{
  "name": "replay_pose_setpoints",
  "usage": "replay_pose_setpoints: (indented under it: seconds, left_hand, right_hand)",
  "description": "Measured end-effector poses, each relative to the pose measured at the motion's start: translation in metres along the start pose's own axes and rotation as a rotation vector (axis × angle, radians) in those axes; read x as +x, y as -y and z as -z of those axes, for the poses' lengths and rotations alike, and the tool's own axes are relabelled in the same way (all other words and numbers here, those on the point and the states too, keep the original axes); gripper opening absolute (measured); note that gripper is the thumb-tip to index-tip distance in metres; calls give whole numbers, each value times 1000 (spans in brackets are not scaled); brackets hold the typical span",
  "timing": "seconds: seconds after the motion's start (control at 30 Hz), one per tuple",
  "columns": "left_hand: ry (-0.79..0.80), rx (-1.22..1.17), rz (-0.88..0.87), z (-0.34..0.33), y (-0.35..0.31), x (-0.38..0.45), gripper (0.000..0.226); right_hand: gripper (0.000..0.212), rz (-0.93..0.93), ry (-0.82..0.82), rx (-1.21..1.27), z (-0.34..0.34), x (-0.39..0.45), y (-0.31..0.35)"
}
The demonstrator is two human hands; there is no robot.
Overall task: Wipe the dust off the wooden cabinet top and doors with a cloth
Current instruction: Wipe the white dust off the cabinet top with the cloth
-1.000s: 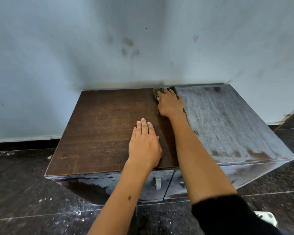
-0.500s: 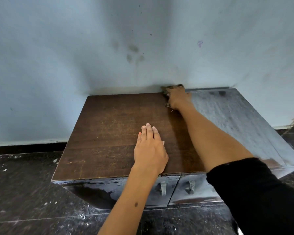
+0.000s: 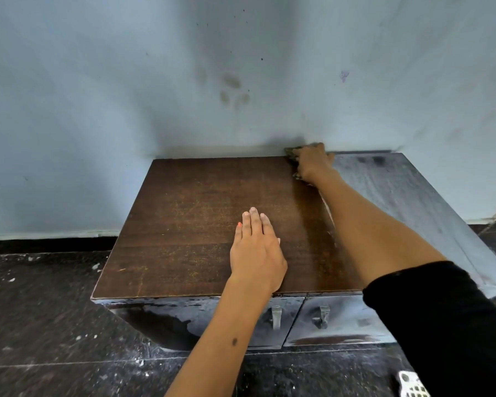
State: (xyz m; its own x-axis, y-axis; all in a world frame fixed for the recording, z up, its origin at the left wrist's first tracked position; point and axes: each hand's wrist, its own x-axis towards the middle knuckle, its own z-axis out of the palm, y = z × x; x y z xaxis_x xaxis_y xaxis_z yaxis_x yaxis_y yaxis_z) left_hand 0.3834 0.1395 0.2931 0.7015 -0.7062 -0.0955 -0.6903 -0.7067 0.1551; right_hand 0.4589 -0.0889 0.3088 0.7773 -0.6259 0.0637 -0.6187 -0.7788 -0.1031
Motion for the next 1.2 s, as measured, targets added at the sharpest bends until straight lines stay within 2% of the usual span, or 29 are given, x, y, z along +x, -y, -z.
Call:
replay_pose_setpoints:
  seconds: [0.3,0.47,0.63,0.8,1.07,1.2]
  left_hand:
    - [-34,-29,-2,-2,1,-2,56]
    - [-35,-45,1,-3,1,-1,56]
    - [-49,-52,9,-3,-1,-2,55]
    - [-53,-64,12,-1,-1,-3,55]
    - [-50,-61,28,-3,-3,-2,56]
    - [-42,-65,33,-2,-4,-2,56]
  right_hand:
    - [38,31,-18,48,5,-45,-8]
    - [50,-26,-71,77,-10,-103,-16]
    - [51,-16,-42,115,1,-71,-16]
    - [49,22,-2,97,3,-69,-17]
    - [38,-15,-190,197,-18,-199,-34]
    - [39,-8,-145,202,-14,-169,-29]
